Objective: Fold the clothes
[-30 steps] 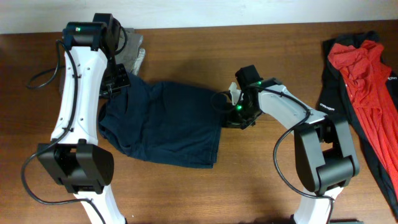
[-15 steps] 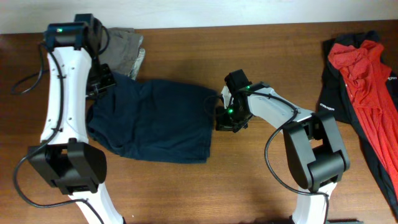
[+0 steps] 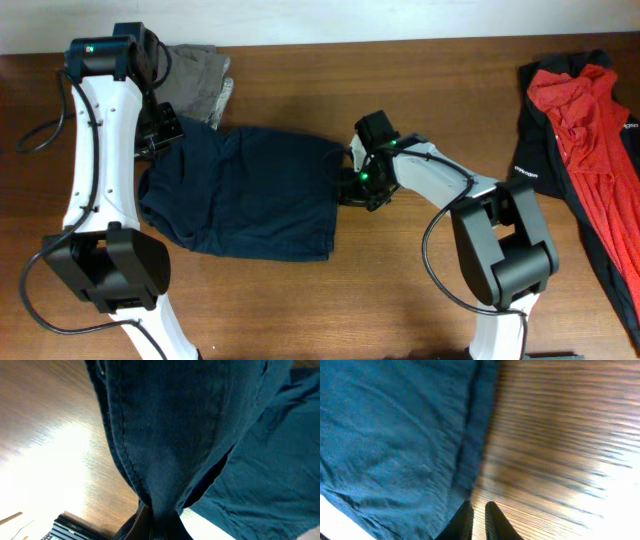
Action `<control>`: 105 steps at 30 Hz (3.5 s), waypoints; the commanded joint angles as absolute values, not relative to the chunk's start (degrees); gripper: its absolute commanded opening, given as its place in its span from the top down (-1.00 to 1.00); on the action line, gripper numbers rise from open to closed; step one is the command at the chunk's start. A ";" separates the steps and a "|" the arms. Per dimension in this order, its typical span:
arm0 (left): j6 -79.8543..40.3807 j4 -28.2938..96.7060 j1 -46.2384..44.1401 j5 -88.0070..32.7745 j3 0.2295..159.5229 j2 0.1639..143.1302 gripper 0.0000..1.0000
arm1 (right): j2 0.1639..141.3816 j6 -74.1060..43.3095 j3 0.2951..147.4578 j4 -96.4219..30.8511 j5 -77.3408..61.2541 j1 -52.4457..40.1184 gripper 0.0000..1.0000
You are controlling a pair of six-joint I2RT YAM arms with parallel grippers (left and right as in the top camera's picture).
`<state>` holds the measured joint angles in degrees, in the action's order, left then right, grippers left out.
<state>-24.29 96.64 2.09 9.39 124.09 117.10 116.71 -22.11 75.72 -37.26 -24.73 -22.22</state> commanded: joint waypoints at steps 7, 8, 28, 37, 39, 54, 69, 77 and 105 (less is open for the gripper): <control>-22.41 96.73 -2.02 7.73 125.67 114.61 1.00 | 119.48 -24.36 75.16 -35.05 -25.04 -24.80 0.70; -22.44 96.73 -2.85 7.73 125.67 114.61 0.99 | 119.63 -24.34 75.16 -34.98 -25.04 -24.80 0.71; -25.32 96.71 -18.90 5.15 125.67 114.63 0.99 | 119.66 -24.34 75.16 -32.91 -24.80 -24.69 0.70; -27.83 95.72 -24.10 5.30 125.67 114.63 0.99 | 119.66 -24.53 75.16 -32.51 -24.56 -24.56 0.70; -27.83 95.37 -24.69 5.21 125.67 114.63 0.99 | 119.66 -24.53 75.16 -32.53 -24.60 -24.32 0.70; -27.86 92.92 -27.22 2.28 125.67 114.63 0.99 | 119.63 -15.14 83.26 -45.63 -27.75 -14.37 0.61; -32.34 89.38 -27.14 0.19 125.67 114.63 0.99 | 120.03 -15.44 84.58 -48.99 -24.69 -13.43 0.86; -33.87 90.54 -19.97 2.17 125.67 114.63 0.99 | 120.33 -15.42 84.58 -49.15 -24.58 -13.47 0.86; -33.93 96.71 -7.70 16.60 126.74 105.73 0.99 | 120.33 -13.72 84.53 -50.17 -24.60 -13.54 0.87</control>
